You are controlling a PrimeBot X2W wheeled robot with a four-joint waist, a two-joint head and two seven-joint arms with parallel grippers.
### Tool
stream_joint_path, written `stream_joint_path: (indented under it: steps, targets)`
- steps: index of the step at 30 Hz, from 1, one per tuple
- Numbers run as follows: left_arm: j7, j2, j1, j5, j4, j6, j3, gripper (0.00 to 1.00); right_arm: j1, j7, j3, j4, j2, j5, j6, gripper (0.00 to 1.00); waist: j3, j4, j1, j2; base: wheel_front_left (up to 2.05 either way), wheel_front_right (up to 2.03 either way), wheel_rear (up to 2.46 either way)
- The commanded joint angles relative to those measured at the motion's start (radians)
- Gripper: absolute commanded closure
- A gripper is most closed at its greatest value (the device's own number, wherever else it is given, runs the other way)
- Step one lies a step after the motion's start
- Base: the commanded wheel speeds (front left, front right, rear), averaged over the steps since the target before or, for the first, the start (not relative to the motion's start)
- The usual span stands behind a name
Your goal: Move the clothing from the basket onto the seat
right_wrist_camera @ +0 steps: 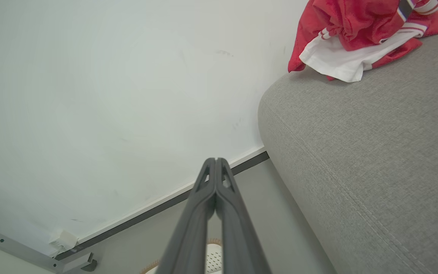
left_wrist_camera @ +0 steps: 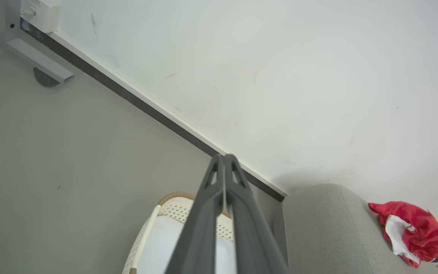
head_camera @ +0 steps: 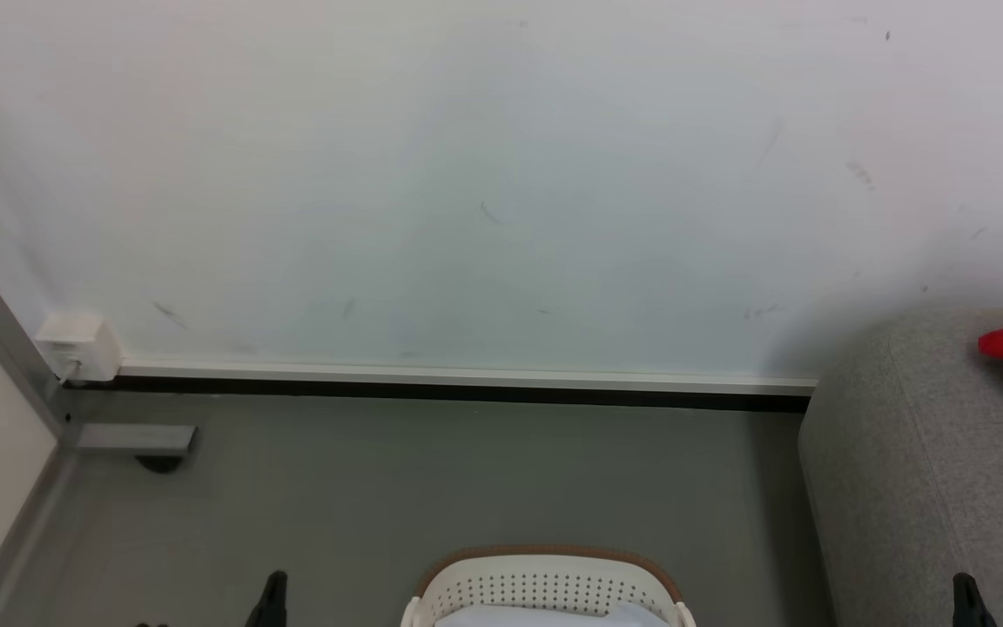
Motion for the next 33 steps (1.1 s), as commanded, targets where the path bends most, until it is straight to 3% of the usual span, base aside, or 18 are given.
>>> stream_joint_path:
  steps: [1,33]
  targets:
    - [0.009,0.003,-0.030,-0.040,-0.019,-0.006,0.010,1.00,-0.030,0.008,0.000,-0.010,-0.011,0.042,-0.001,1.00,0.001,-0.001,0.0000,-0.0001,0.00,0.00,0.00]
    - [0.112,-0.001,-0.076,-0.433,-0.060,-0.011,0.076,1.00,-0.120,0.112,0.006,0.004,-0.016,0.453,-0.001,1.00,0.022,-0.018,0.0000,-0.0001,0.00,0.00,0.00]
